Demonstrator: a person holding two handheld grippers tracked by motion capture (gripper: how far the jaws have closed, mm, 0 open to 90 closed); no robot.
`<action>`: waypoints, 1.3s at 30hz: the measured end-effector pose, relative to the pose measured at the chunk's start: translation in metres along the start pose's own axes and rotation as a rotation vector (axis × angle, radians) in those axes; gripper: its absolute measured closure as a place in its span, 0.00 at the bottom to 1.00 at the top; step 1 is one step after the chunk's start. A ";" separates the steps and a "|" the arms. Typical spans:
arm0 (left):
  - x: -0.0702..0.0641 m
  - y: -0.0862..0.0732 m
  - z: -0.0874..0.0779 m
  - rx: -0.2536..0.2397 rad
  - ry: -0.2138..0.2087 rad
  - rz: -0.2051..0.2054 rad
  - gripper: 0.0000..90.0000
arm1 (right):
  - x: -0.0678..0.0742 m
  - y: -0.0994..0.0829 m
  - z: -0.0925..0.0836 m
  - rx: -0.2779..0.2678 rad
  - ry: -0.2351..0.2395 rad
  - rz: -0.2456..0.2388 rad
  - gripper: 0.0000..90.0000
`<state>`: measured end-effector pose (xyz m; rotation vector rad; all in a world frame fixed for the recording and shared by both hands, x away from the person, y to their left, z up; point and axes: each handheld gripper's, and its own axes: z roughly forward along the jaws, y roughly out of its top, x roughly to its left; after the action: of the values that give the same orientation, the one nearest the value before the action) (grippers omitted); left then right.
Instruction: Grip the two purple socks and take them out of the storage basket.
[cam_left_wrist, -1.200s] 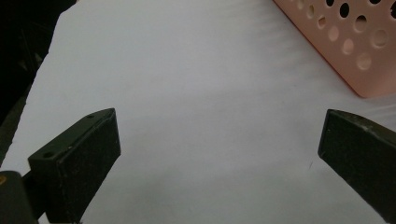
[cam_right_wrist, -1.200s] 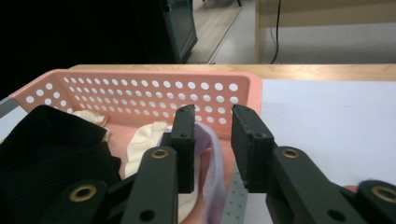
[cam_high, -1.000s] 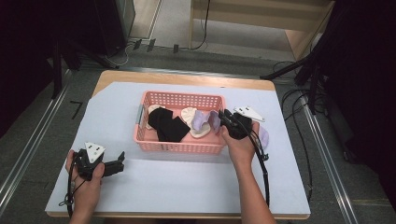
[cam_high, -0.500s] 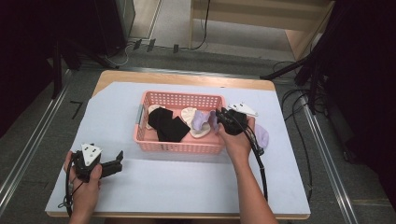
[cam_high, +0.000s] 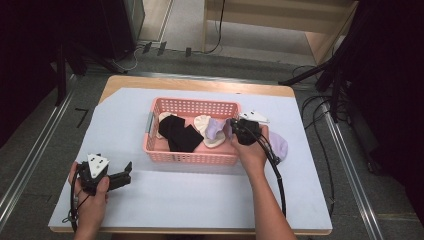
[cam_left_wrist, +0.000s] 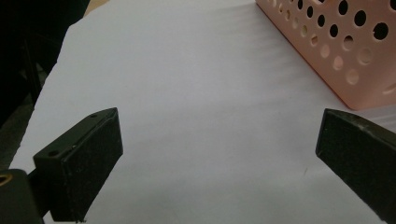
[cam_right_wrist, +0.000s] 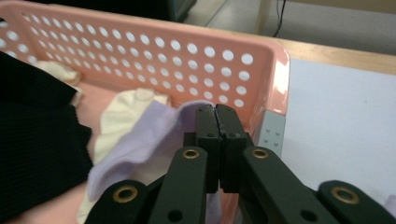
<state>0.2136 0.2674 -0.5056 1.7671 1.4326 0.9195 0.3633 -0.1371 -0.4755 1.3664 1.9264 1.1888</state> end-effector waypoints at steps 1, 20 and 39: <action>0.000 0.000 0.000 0.000 0.000 0.000 0.01 | 0.000 0.000 0.000 0.000 0.000 0.000 1.00; 0.000 0.000 0.001 0.006 0.002 0.006 0.01 | -0.009 0.028 -0.052 -0.313 0.024 0.033 1.00; 0.000 0.000 0.001 -0.005 0.003 0.001 0.01 | -0.046 0.042 -0.104 -0.438 -0.041 0.044 1.00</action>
<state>0.2140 0.2671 -0.5059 1.7638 1.4304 0.9263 0.3193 -0.2127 -0.3915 1.1876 1.4950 1.4834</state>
